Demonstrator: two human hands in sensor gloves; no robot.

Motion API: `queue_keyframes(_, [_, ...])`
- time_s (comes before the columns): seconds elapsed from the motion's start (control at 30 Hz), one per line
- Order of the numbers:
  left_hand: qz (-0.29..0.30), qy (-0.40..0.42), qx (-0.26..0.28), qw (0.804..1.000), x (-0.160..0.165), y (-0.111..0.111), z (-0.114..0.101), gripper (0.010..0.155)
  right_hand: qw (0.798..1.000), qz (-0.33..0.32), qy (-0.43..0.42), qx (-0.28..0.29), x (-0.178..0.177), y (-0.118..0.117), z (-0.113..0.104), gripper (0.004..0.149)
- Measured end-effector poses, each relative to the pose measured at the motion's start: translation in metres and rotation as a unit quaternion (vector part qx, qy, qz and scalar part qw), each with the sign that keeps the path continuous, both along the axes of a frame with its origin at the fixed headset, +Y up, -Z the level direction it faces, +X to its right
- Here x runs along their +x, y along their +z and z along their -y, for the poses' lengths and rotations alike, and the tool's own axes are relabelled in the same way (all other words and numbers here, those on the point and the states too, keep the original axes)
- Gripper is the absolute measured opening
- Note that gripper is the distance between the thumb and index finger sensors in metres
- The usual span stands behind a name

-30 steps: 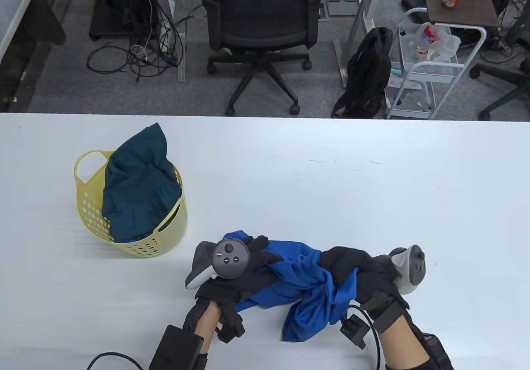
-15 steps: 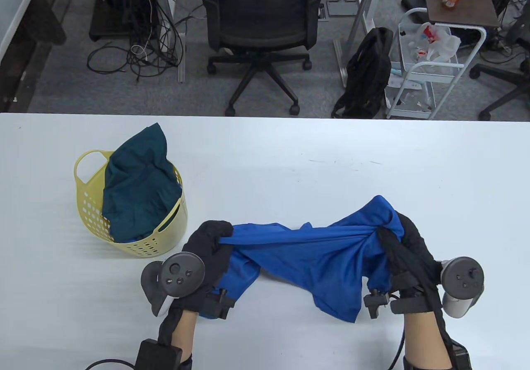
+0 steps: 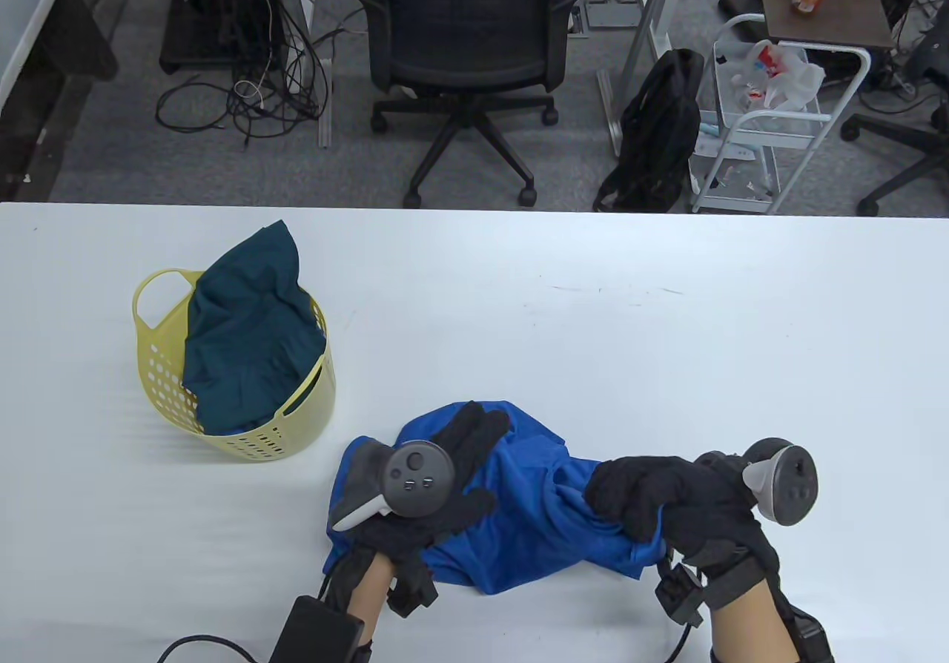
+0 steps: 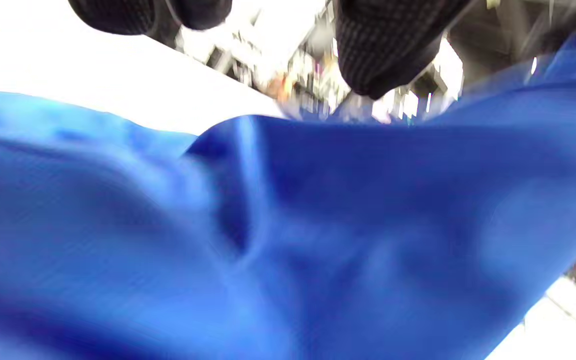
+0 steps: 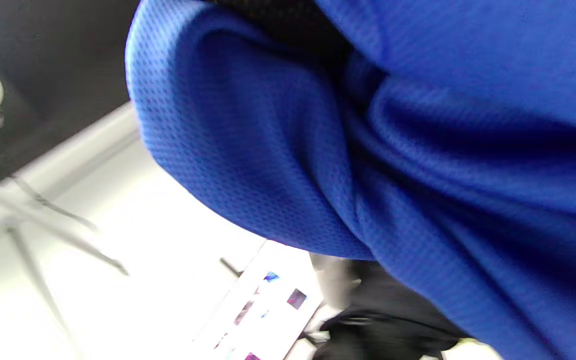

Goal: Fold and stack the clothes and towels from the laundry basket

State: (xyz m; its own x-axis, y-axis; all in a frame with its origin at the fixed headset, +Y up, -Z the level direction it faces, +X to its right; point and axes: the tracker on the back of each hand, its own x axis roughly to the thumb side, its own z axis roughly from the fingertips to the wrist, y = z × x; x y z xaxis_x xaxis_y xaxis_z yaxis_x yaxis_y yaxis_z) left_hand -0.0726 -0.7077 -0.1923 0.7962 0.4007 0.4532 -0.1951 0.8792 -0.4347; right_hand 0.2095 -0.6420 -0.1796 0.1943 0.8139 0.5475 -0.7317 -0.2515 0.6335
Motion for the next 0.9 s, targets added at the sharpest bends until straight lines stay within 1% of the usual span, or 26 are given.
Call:
queue_keyframes(0.03, [0.008,-0.038,-0.014,0.999,0.004,-0.001,0.007,0.113,1.0,-0.013,-0.007,0.005,-0.001,0.001,-0.002,0.037])
queue_keyframes(0.07, [0.012,-0.068,-0.024,0.997,0.009,-0.002,0.019,0.114,0.999,-0.025,-0.017,0.012,-0.001,0.004,-0.004,0.037])
queue_keyframes(0.1, [0.012,-0.076,-0.024,0.997,0.012,-0.004,0.027,0.111,0.999,-0.028,-0.018,0.014,0.0,0.004,-0.005,0.037])
queue_keyframes(0.13, [0.006,-0.085,-0.036,0.996,0.013,-0.007,0.036,0.106,0.999,-0.025,-0.017,0.015,0.003,0.004,-0.005,0.037])
queue_keyframes(0.17, [-0.005,-0.085,-0.046,0.995,0.011,-0.009,0.039,0.085,1.0,-0.02,-0.014,0.016,0.004,0.004,-0.005,0.037])
queue_keyframes(0.2, [-0.02,-0.066,-0.044,0.997,0.008,-0.011,0.042,0.061,1.0,-0.001,-0.001,0.019,0.008,0.003,-0.005,0.037])
queue_keyframes(0.23, [-0.06,-0.036,0.004,0.998,0.002,-0.01,0.036,0.048,0.999,0.027,0.011,0.017,0.011,0.003,-0.004,0.037])
queue_keyframes(0.27, [-0.103,-0.012,0.053,0.993,-0.004,-0.01,0.028,0.046,0.998,0.051,0.018,0.014,0.013,0.003,-0.004,0.037])
queue_keyframes(0.3, [-0.156,0.019,0.113,0.981,-0.013,-0.008,0.015,0.045,0.993,0.112,0.029,0.014,0.018,0.003,-0.004,0.037])
queue_keyframes(0.33, [-0.195,0.069,0.178,0.962,-0.024,-0.003,-0.001,0.044,0.979,0.198,0.036,0.021,0.025,0.003,-0.005,0.037])
queue_keyframes(0.37, [-0.23,0.119,0.243,0.935,-0.035,0.003,-0.018,0.045,0.966,0.255,0.042,0.03,0.031,0.004,-0.005,0.037])
queue_keyframes(0.4, [-0.242,0.138,0.276,0.92,-0.041,0.009,-0.028,0.045,0.95,0.304,0.057,0.045,0.037,0.004,-0.006,0.037])
queue_keyframes(0.43, [-0.238,0.141,0.306,0.911,-0.048,0.015,-0.041,0.045,0.931,0.352,0.078,0.048,0.044,0.005,-0.006,0.036])
queue_keyframes(0.47, [-0.218,0.13,0.313,0.915,-0.052,0.02,-0.048,0.044,0.922,0.374,0.088,0.046,0.047,0.005,-0.006,0.036])
queue_keyframes(0.5, [-0.169,0.112,0.302,0.931,-0.053,0.024,-0.054,0.045,0.902,0.415,0.108,0.058,0.052,0.006,-0.006,0.036])
queue_keyframes(0.53, [-0.085,0.079,0.248,0.962,-0.048,0.024,-0.058,0.046,0.881,0.447,0.137,0.069,0.057,0.005,-0.006,0.035])
queue_keyframes(0.57, [-0.02,0.048,0.171,0.984,-0.043,0.022,-0.057,0.05,0.868,0.465,0.157,0.072,0.059,0.005,-0.006,0.035])
queue_keyframes(0.6, [0.05,-0.001,0.026,0.998,-0.033,0.02,-0.05,0.057,0.855,0.48,0.182,0.077,0.062,0.005,-0.005,0.035])
queue_keyframes(0.63, [0.051,-0.004,-0.014,0.999,-0.029,0.02,-0.043,0.062,0.843,0.49,0.211,0.074,0.064,0.004,-0.004,0.034])
queue_keyframes(0.67, [0.05,0.012,-0.008,0.999,-0.021,0.015,-0.032,0.059,0.835,0.491,0.237,0.068,0.065,0.003,-0.003,0.034])
queue_keyframes(0.7, [0.049,0.006,-0.006,0.999,-0.019,0.011,-0.026,0.059,0.833,0.486,0.258,0.065,0.066,0.002,-0.001,0.034])
queue_keyframes(0.73, [0.025,-0.015,-0.009,1.0,-0.019,0.004,-0.02,0.058,0.829,0.482,0.276,0.064,0.065,0.001,0.001,0.033])
queue_keyframes(0.8, [-0.041,-0.029,0.023,0.998,-0.024,-0.003,-0.011,0.054,0.825,0.486,0.283,0.063,0.064,0.0,0.004,0.033])
queue_keyframes(0.83, [-0.068,-0.027,0.049,0.996,-0.025,-0.004,-0.002,0.057,0.825,0.485,0.282,0.064,0.063,-0.001,0.005,0.033])
queue_keyframes(0.87, [-0.076,-0.03,0.062,0.995,-0.023,-0.005,0.006,0.069,0.827,0.483,0.282,0.064,0.062,-0.001,0.006,0.033])
queue_keyframes(0.9, [-0.066,-0.056,0.056,0.995,-0.019,-0.006,0.017,0.083,0.831,0.476,0.281,0.06,0.06,-0.002,0.006,0.033])
